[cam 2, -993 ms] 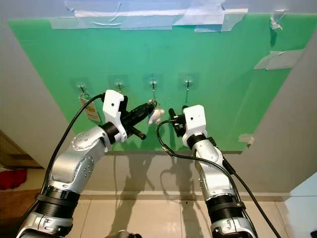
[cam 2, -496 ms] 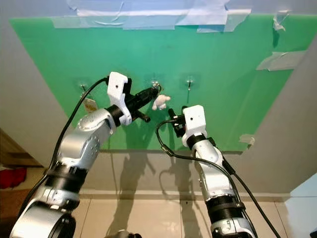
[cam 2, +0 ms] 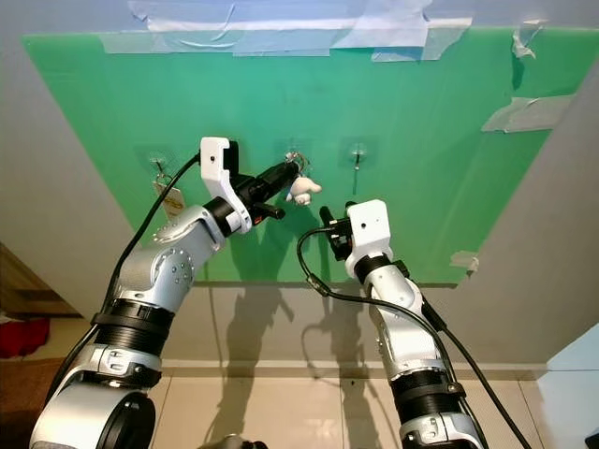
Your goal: Hang keys on a hook
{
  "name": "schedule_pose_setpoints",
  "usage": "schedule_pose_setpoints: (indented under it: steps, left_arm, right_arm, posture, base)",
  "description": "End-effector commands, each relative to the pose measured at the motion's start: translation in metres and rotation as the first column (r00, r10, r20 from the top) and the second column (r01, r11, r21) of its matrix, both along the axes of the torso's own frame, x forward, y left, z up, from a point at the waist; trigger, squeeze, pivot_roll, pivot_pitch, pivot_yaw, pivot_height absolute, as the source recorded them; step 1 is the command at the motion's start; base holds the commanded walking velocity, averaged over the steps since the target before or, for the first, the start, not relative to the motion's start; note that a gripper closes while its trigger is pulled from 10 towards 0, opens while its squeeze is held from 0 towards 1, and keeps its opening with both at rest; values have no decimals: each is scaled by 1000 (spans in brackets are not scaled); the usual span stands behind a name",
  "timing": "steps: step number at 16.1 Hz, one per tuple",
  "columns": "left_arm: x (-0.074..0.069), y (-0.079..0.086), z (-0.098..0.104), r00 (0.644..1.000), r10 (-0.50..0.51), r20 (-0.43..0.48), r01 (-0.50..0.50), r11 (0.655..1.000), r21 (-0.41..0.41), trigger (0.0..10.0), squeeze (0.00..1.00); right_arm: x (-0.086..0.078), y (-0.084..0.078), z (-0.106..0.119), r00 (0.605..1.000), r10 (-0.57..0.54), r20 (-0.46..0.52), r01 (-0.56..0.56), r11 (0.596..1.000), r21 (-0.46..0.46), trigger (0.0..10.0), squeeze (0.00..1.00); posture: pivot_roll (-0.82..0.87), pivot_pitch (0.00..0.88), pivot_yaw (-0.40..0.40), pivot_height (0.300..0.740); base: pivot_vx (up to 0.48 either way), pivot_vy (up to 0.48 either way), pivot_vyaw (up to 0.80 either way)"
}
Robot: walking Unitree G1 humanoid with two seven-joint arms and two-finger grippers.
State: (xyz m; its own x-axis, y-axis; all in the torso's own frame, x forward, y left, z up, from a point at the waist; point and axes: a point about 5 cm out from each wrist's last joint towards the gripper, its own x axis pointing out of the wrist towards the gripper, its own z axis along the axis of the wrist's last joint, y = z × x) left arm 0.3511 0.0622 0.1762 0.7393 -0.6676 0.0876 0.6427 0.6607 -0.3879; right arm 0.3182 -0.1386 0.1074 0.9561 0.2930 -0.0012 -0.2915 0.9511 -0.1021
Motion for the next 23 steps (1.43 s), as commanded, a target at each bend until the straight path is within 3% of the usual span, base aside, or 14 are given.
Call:
schedule_pose_setpoints:
  steps: [1, 2, 4, 6, 9, 16, 20, 23]
  left_arm:
    - [0, 7, -6, 999, 31, -25, -30, 999, 18, 0, 0]
    - [-2, 6, -6, 1000, 28, -3, -28, 999, 37, 0, 0]
    - [-11, 4, -1, 988, 20, 155, -47, 984, 173, 0, 0]
    - [-16, 1, 5, 975, -4, 224, -46, 975, 218, 0, 0]
    - [-20, 3, 4, 973, -2, 230, -53, 972, 229, 0, 0]
    - [-16, 8, -2, 993, 60, 99, -70, 993, 100, 0, 0]
    - [-10, 11, -9, 996, 84, -19, -84, 996, 2, 0, 0]
    - [-8, 11, -18, 984, 72, -163, -88, 992, -94, 0, 0]
  right_arm:
    - [-1, 2, 2, 1000, 14, 1, -14, 1000, -6, 10000, 0]
    - [-1, 2, 2, 1000, 14, 1, -14, 1000, -7, 10000, 0]
    - [-1, 1, 1, 1000, 14, 1, -14, 1000, -12, 10000, 0]
    - [-2, 1, 1, 1000, 15, -1, -15, 1000, -13, 10000, 0]
    - [-3, 1, 0, 1000, 16, -4, -16, 1000, -12, 10000, 0]
    - [-3, 1, 0, 1000, 17, -8, -18, 1000, -14, 10000, 0]
    - [-3, 0, 1, 1000, 18, -8, -18, 1000, -15, 10000, 0]
    - [-4, 0, 1, 1000, 16, -11, -16, 1000, -12, 10000, 0]
  posture:
    - [-125, 0, 99, 740]
    - [-125, 0, 98, 740]
    - [-124, 0, 95, 740]
    - [-123, 0, 95, 740]
    - [-120, 0, 93, 740]
    - [-124, 0, 91, 740]
    - [-127, 0, 90, 740]
    - [-129, 0, 91, 740]
  base:
    - [0, 0, 0]
    - [0, 0, 0]
    - [0, 0, 0]
    - [0, 0, 0]
    - [0, 0, 0]
    - [0, 0, 0]
    - [0, 0, 0]
    - [0, 0, 0]
